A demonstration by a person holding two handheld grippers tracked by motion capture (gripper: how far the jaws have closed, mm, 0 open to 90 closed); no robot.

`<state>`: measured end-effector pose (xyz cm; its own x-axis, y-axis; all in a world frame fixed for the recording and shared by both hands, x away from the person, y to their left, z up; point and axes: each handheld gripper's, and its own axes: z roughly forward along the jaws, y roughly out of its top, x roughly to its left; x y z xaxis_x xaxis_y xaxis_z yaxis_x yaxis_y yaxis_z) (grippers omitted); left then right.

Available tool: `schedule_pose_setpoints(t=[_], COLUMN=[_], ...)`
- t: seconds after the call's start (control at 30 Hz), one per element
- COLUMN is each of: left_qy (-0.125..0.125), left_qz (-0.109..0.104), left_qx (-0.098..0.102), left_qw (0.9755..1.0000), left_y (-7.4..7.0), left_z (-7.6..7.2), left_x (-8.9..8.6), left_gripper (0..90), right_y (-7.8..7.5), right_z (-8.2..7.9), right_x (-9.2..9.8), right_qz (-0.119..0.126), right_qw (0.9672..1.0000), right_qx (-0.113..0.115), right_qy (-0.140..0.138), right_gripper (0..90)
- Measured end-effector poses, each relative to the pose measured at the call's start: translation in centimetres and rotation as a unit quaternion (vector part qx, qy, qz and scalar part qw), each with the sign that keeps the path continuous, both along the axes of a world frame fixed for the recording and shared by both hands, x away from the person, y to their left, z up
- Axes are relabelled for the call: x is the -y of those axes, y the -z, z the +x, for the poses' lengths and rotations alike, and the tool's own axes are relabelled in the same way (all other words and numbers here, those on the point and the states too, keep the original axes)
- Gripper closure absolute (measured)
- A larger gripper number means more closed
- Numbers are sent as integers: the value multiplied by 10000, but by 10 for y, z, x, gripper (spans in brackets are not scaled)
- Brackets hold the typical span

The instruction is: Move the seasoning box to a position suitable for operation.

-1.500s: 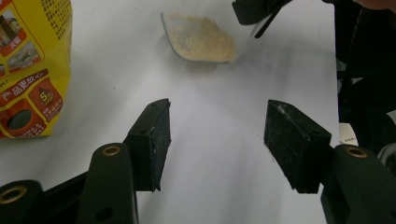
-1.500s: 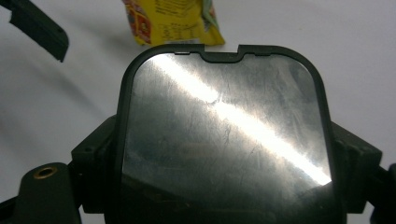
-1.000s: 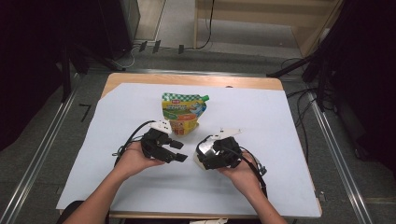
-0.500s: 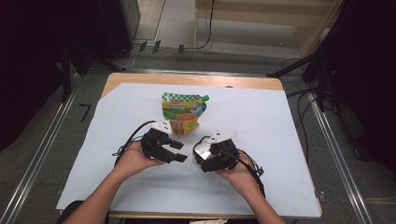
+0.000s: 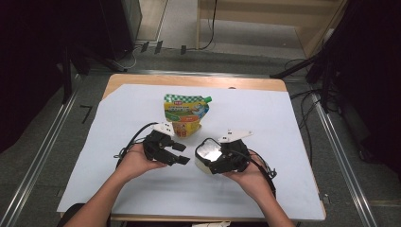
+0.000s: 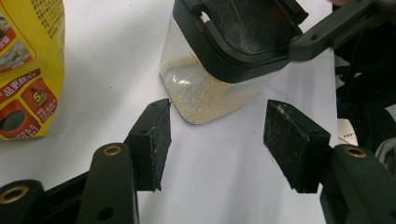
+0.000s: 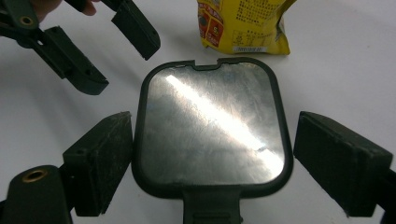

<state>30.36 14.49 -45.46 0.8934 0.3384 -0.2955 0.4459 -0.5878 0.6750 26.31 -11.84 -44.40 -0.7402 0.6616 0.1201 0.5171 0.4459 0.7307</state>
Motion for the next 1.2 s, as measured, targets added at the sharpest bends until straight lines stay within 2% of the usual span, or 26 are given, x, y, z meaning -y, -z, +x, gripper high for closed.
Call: schedule_pose_setpoints(t=[0.3, 0.47, 0.53, 0.57, 0.63, 0.73, 0.8, 0.83, 0.87, 0.93, 0.97, 1.0, 1.03, 1.07, 1.1, 1.2], left_qy=[10, 31, 46, 48, 71, 89, 112, 124, 124, 146, 169, 169, 188, 188, 186, 214], left_qz=[4, 4, -12, -14, -10, 59, 65, 59, 33, 30, 12, 12, -18, -18, -29, -50], left_qx=[-18, -32, -32, -32, -34, 2, 9, 6, -2, -21, -7, -7, -22, -22, -32, -38], left_qw=[10000, 10000, 10000, 10000, 10000, 9999, 9999, 9999, 9999, 9999, 9999, 9999, 9998, 9998, 9998, 9998], left_y=[0, 0, -1, -1, -1, -1, -1, -1, -1, -1, -1, -1, -1, -1, -1, -1], left_z=[0, 1, 1, 1, 2, 2, 3, 4, 4, 5, 6, 6, 6, 6, 6, 7], left_x=[1, 2, 2, 2, 3, 4, 4, 3, 3, 4, 5, 5, 5, 5, 6, 6], left_gripper=[423, 425, 426, 426, 425, 420, 417, 417, 416, 415, 415, 415, 415, 415, 415, 414], right_y=[-14, -17, -15, -15, -13, -8, -5, -5, -4, -3, -2, -2, -1, -1, 0, 2], right_z=[-12, -18, -20, -20, -22, -24, -27, -27, -29, -30, -33, -33, -36, -36, -38, -41], right_x=[23, 38, 44, 44, 48, 51, 54, 54, 56, 57, 58, 58, 57, 57, 57, 55], right_qz=[209, 309, 347, 347, 346, 295, 369, 369, 363, 372, 408, 408, 414, 414, 403, 394], right_qw=[9998, 9995, 9993, 9993, 9993, 9993, 9989, 9989, 9988, 9988, 9987, 9987, 9988, 9988, 9988, 9989], right_qx=[-39, -24, -86, -86, -98, -173, -268, -268, -284, -273, -264, -264, -221, -221, -248, -262], right_qy=[-37, 40, 82, 82, 111, 167, 135, 135, 148, 142, 147, 147, 136, 136, 116, 63], right_gripper=[146, 211, 293, 293, 369, 476, 552, 552, 609, 630, 693, 693, 762, 762, 829, 880])
